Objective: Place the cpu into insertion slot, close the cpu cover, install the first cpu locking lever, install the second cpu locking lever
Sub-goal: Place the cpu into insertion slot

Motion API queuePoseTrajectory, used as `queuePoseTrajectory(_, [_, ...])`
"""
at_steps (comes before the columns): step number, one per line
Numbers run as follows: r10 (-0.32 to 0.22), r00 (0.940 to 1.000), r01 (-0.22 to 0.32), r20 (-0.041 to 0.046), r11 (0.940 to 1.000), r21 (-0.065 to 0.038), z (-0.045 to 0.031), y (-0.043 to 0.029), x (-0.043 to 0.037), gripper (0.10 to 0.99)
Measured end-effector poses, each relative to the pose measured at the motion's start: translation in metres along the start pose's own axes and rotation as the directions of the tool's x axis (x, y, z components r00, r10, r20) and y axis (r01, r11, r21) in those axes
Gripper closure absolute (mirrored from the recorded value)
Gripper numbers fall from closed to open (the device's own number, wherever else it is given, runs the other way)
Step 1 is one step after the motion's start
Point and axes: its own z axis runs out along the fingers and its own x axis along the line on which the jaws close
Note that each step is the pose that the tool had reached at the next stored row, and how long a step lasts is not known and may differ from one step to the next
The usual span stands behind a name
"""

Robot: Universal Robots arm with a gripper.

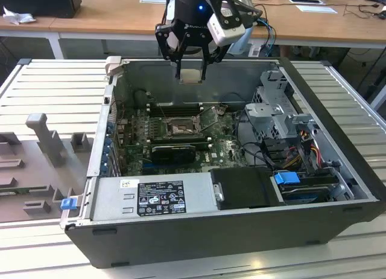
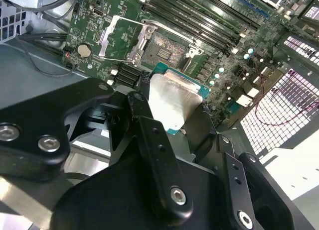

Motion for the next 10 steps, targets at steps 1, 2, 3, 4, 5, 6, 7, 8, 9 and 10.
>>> queuePoseTrajectory(1, [0.003,1.0000,-0.003,0.0003,1.0000,0.000,0.0000,0.0000,0.0000,0.557])
queuePoseTrajectory(2, [0.006,1.0000,-0.006,0.0005,1.0000,0.000,0.0000,0.0000,0.0000,0.557])
queuePoseTrajectory(3, [0.011,0.9999,-0.011,0.0009,0.9999,0.000,0.0000,0.0000,0.0000,0.557])
queuePoseTrajectory(4, [0.012,0.9999,-0.012,0.0010,0.9999,0.000,0.0001,0.0000,0.0000,0.557])
queuePoseTrajectory(5, [0.012,0.9999,-0.012,0.0010,0.9999,0.000,0.0002,-0.0001,0.0000,0.557])
queuePoseTrajectory(6, [0.013,0.9999,-0.013,0.0011,0.9999,0.000,0.0006,-0.0001,0.0000,0.557])
queuePoseTrajectory(7, [0.013,0.9999,-0.013,0.0011,0.9999,0.000,0.0008,-0.0002,0.0000,0.557])
queuePoseTrajectory(8, [0.013,0.9999,-0.013,0.0011,0.9999,0.000,0.0009,-0.0002,0.0000,0.557])
queuePoseTrajectory(9, [0.018,0.9998,-0.018,0.0015,0.9998,0.000,0.0010,-0.0002,0.0000,0.557])
queuePoseTrajectory(10, [0.025,0.9997,-0.025,0.0022,0.9997,0.000,0.0011,-0.0002,-0.0001,0.557])
